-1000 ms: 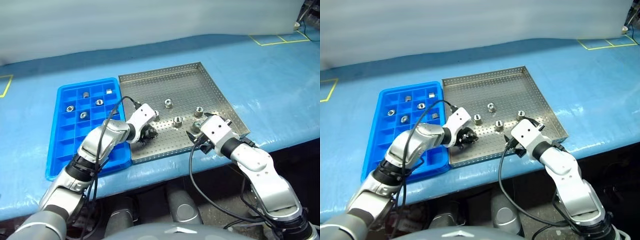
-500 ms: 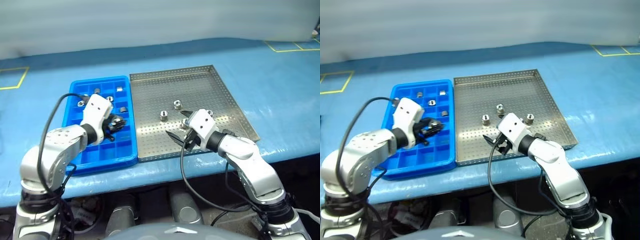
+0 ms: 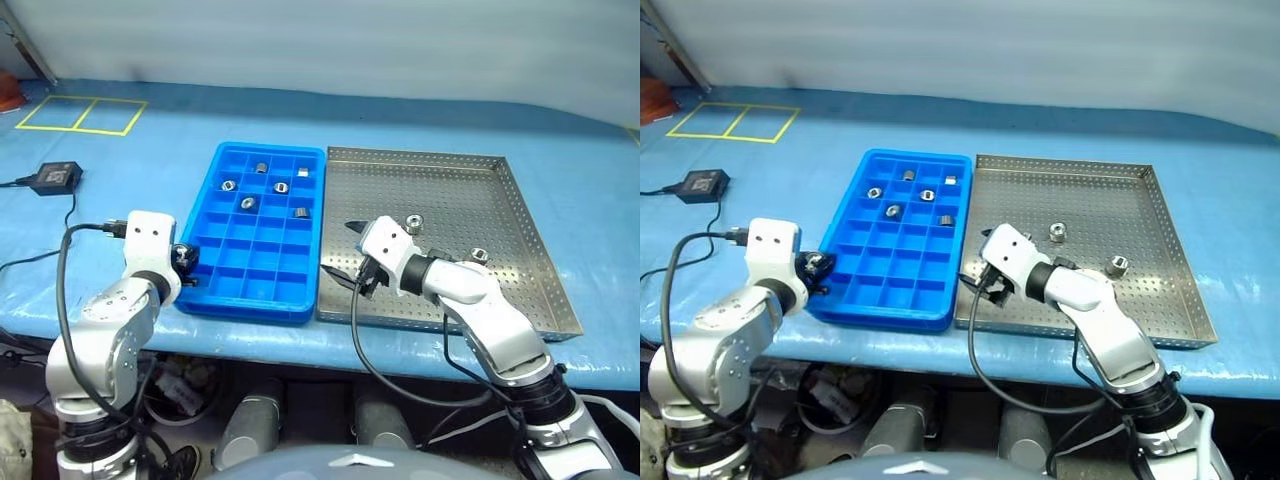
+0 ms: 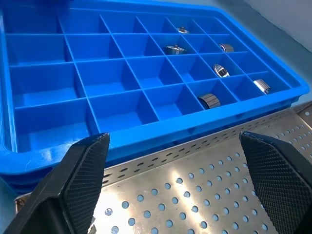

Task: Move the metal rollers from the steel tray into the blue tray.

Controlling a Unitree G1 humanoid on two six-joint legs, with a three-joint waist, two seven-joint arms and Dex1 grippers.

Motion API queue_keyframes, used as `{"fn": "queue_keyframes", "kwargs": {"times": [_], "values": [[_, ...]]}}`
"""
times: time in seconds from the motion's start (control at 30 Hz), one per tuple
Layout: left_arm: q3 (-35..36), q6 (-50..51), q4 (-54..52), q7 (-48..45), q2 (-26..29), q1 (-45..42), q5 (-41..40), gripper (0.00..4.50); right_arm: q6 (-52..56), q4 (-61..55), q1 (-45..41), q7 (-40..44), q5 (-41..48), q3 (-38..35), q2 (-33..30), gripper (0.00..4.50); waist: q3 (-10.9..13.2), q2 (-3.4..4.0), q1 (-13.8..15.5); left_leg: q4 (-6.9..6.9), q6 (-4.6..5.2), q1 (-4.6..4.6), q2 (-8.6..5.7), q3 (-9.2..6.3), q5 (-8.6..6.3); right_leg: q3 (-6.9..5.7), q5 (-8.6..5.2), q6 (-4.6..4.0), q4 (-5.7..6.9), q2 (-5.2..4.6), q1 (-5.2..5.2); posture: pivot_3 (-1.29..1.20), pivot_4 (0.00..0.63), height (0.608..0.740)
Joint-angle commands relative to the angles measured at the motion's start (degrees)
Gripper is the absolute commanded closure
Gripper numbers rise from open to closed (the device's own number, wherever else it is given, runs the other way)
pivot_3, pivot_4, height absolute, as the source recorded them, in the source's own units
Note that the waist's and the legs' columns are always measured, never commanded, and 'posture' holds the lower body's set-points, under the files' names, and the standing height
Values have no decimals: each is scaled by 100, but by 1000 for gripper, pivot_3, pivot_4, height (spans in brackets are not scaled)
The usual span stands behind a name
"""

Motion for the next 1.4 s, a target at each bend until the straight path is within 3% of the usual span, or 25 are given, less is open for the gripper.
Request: {"fn": "queue_keyframes", "kwargs": {"times": [0.03, 0.43, 0.83, 0.87, 0.9, 1.03, 1.2, 1.4], "values": [[205, -245, 7, 140, -82, -255, 72, 2762, -112, -57, -72, 8, 1, -82, -17, 0, 0, 0, 1, 0, -1, 0, 1, 0, 1, 0, 1, -2, 1, 0, -1, -75, 150, 740], [-27, -999, 969, 438, -417, -838, 255, 2762, -73, -151, 75, -127, -135, -39, -10, 0, 5, -11, -10, 0, -1, -4, 0, 3, 2, -3, 4, -2, -3, 1, 0, -127, 150, 740], [-302, -1341, 1434, 451, -178, -1074, 449, 2762, -88, -229, 196, -244, -217, -78, -1, 0, 6, -13, -146, -1, -1, -10, 1, 6, 2, -2, 4, -1, -2, 1, 1, -160, 150, 740], [-314, -1386, 1461, 467, -173, -1097, 458, 2050, -103, -229, 199, -252, -217, -80, 4, 0, 6, -13, -154, -1, -1, -12, 1, 5, 2, -2, 4, -1, -2, 1, 1, -160, 150, 740], [-347, -1419, 1470, 459, -159, -1113, 464, 1898, -115, -231, 201, -258, -218, -79, 8, 0, 6, -13, -159, -1, -1, -12, 1, 6, 2, -2, 4, -1, -2, 1, 0, -162, 150, 740], [-289, -1618, 1401, 525, -403, -1177, 391, 565, -142, -267, 222, -265, -203, -90, 10, 0, 6, -13, -167, -1, -1, -12, 1, 5, 2, -2, 4, -1, -3, 0, 0, -168, 150, 740], [-204, -2360, 1300, 335, -802, -1264, 81, 565, -134, -288, 254, -328, -228, -152, -4, 0, 7, -13, -178, -1, -1, -15, 1, 5, 2, -2, 5, -1, -4, 0, 2, -182, 150, 740], [-1180, -2447, 1619, -714, -935, -1626, -499, 565, 87, -481, 381, -517, -474, -406, -297, 0, 7, -14, -169, 5, -1, -28, -1, 8, 2, -3, 6, 1, -5, -1, 3, -235, 150, 740]]}}
